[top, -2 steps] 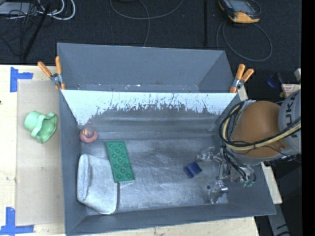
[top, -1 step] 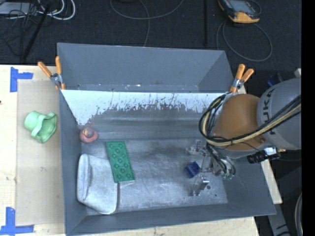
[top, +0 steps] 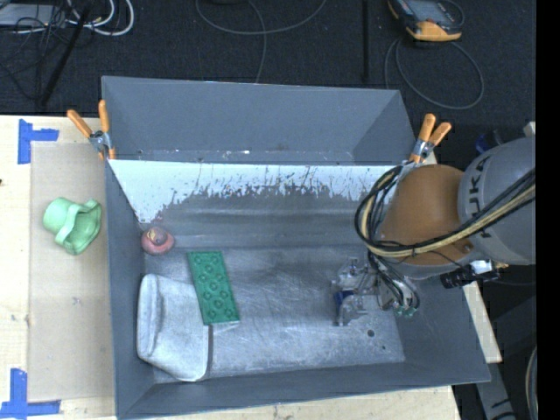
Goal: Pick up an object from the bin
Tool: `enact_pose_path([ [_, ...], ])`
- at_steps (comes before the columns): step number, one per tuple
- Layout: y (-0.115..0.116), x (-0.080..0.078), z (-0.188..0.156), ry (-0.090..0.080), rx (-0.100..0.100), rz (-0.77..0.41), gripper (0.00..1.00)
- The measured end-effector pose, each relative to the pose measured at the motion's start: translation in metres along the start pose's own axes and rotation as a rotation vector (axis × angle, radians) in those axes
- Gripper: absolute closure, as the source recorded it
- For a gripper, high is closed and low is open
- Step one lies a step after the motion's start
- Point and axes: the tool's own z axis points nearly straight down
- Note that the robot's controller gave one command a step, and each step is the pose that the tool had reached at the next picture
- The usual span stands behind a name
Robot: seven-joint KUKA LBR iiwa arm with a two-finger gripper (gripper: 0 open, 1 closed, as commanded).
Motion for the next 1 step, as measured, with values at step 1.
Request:
enact_pose_path([
  [1,-0.0181,0.0161,-0.1416,0.007,0.0,-0.306,1.0],
])
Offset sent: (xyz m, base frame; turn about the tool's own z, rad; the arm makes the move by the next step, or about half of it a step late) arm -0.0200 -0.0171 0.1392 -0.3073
